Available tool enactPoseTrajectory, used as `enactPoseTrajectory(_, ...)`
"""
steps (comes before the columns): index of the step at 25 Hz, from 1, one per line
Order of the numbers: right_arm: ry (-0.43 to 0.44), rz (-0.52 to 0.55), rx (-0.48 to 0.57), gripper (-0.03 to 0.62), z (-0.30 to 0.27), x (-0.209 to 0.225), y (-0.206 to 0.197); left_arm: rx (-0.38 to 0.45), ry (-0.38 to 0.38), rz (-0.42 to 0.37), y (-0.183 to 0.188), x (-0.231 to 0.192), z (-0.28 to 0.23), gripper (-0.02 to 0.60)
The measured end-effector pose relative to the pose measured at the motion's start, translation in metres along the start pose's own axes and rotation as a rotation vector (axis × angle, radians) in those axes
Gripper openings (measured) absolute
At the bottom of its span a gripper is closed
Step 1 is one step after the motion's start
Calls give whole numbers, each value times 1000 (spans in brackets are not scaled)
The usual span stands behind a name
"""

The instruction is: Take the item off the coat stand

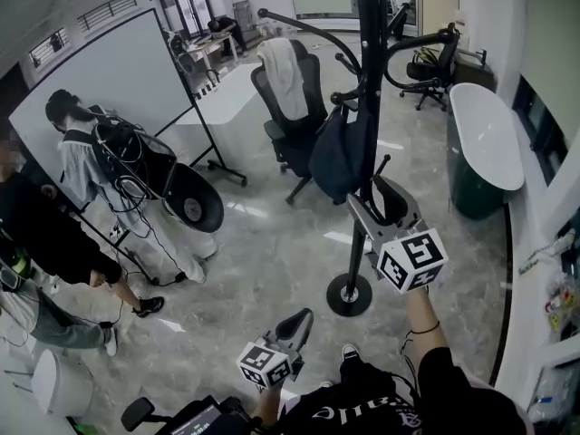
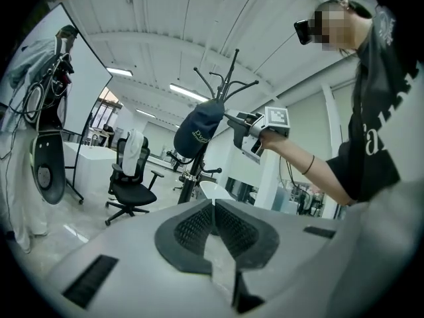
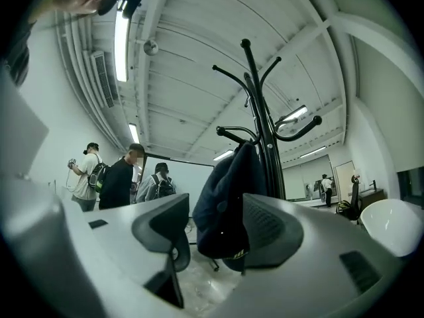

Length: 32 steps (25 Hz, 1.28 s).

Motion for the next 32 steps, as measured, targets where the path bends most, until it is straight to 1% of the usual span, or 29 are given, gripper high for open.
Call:
enactPoseTrajectory(2,14,1,-5,241,-15,6,0,12,21,0,7,-9,-11,3)
enactPoseTrajectory(6,65,13,-5,247,-39,3,1,28,50,-1,18,-20,-27,3)
enactPoseTrajectory(12,93,111,-34,244,-67,-1,-4,38,84,10,23,-33,-40,3)
enactPoseTrajectory(13,93,135,-35,209,-68,-2,-3,36,92,13,23,-34,-39,3)
enactPoseTrajectory(14,87,157,-33,132,-68,-3,-1,34,100,15,22,-35,-37,3)
enactPoseTrajectory(15,80,175,-28,94,-68,-3,1,32,110,18,21,-37,-34,3)
enactPoseTrajectory(18,80,200,11,61,-62,-12,19,36,141,25,22,-41,-18,3)
enactPoseTrajectory(21,111,246,62,54,-56,-24,44,46,171,31,24,-50,-7,3)
enactPoseTrajectory(24,169,286,124,51,-57,-30,61,50,191,36,21,-61,-11,3)
enactPoseTrajectory(28,260,302,205,50,-48,-61,83,54,196,38,16,-61,-3,3)
enactPoseTrajectory(30,291,341,218,50,-46,-76,86,56,195,36,13,-60,0,3)
enactPoseTrajectory(32,308,375,209,51,-45,-89,84,58,192,37,10,-59,4,3)
Point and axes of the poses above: the fingertips, and each gripper's own axes: z backward along the fingers, x to its right, y out of its top, the point moved 2 cm from there along z, backward along the fingers, and after that the axes turned 4 degrees about y, right-handed, at the moved point
